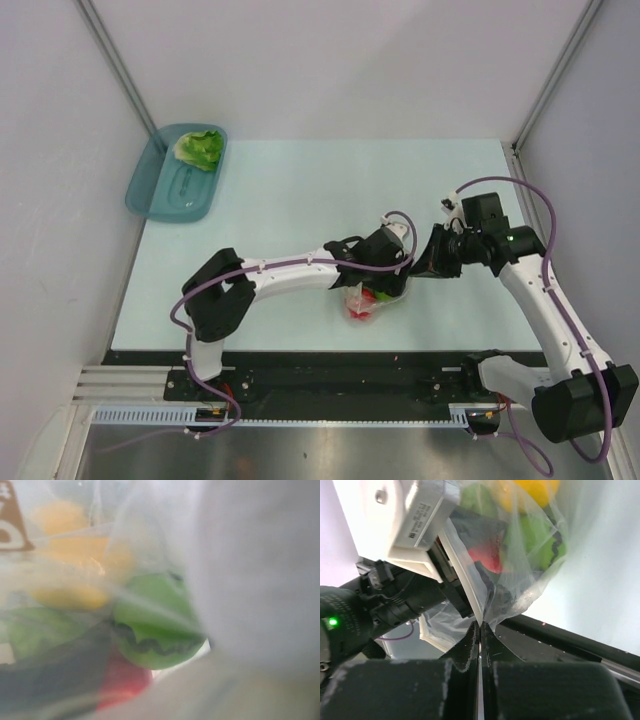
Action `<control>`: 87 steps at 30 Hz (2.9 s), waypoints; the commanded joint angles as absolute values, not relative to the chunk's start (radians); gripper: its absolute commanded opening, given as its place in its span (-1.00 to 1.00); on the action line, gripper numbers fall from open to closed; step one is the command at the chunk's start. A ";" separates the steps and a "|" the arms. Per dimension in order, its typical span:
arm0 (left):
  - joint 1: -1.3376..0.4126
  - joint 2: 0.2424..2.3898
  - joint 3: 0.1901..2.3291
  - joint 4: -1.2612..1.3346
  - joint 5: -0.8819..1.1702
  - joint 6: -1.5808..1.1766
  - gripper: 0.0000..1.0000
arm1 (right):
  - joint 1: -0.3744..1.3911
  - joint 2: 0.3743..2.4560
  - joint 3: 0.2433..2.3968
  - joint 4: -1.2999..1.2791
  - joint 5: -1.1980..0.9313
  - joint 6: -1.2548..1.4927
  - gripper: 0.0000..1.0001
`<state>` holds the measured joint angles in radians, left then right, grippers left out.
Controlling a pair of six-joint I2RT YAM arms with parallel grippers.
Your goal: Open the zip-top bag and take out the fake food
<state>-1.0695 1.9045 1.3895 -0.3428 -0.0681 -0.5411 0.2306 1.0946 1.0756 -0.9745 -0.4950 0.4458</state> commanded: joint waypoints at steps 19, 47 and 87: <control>-1.075 1.977 1.295 -0.255 0.083 -0.542 0.69 | 0.213 1.086 0.991 -1.005 -0.348 0.370 -1.00; -1.075 1.875 1.276 -0.336 0.091 -0.482 -0.31 | 0.215 1.085 1.043 -1.000 -0.357 0.360 -1.00; -1.051 1.370 1.436 -0.266 0.222 -0.315 -1.00 | 0.413 1.083 1.241 -0.985 -0.296 0.462 -1.00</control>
<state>-1.0622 1.5414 1.5051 -0.4866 0.0391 -0.3492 0.4042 1.0798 1.2011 -1.0264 -0.3111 0.4541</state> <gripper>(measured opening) 0.750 0.009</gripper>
